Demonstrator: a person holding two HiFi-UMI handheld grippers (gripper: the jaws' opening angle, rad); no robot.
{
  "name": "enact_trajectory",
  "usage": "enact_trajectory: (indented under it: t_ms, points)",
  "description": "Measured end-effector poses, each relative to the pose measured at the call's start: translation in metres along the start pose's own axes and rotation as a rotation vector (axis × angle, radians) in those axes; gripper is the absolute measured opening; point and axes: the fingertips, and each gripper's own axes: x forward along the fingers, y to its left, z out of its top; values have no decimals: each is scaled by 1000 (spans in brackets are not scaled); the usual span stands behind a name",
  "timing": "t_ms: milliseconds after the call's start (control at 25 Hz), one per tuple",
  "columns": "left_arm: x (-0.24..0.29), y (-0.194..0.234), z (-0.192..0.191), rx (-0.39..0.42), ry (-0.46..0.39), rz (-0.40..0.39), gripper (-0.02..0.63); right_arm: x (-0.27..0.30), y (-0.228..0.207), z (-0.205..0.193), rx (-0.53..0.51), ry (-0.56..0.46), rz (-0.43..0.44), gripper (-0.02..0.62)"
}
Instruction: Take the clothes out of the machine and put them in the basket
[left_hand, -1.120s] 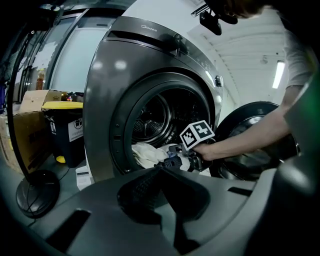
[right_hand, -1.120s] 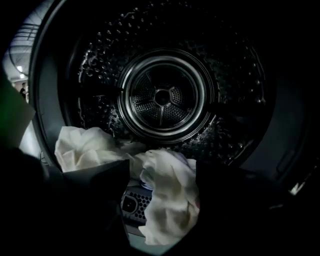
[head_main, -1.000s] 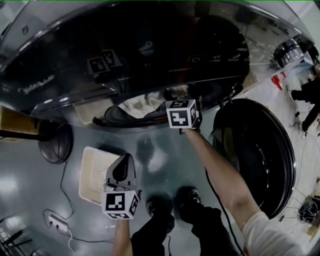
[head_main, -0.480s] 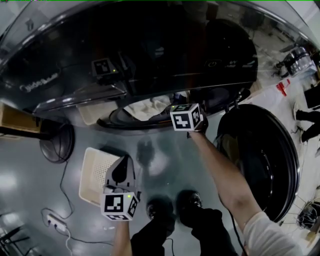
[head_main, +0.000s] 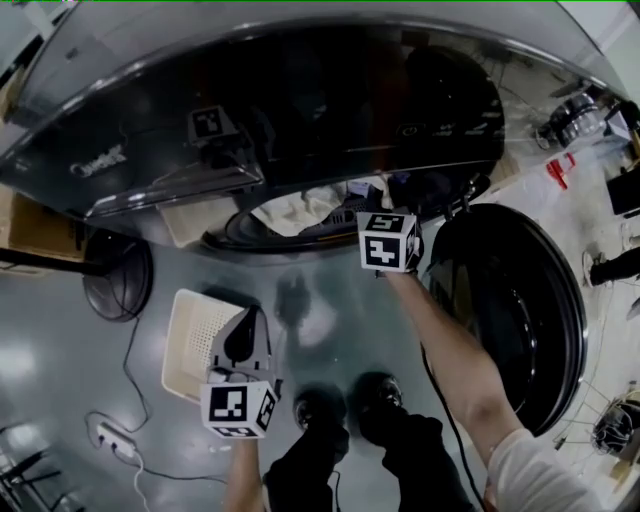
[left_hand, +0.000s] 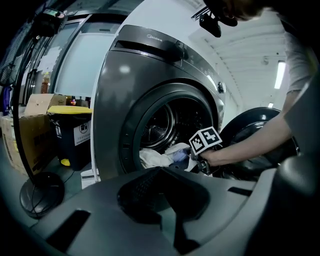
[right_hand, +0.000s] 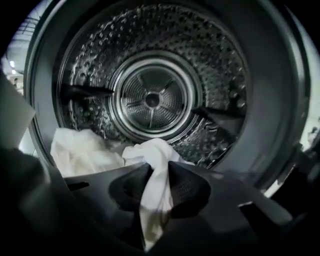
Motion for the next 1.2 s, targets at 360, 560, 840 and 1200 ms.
enact_trajectory:
  t_ms: [360, 560, 840, 1200]
  points:
    - [-35, -34, 36, -21, 34, -24, 18, -85, -26, 48, 71, -96, -27, 103]
    - [-50, -52, 56, -39, 38, -33, 18, -136, -31, 70, 64, -136, -11, 103]
    - [-76, -71, 87, -71, 42, -21, 17, -209, -30, 87, 27, -153, 52, 103]
    - [-108, -83, 124, -113, 18, 47, 17, -284, -31, 97, -15, -156, 158, 103]
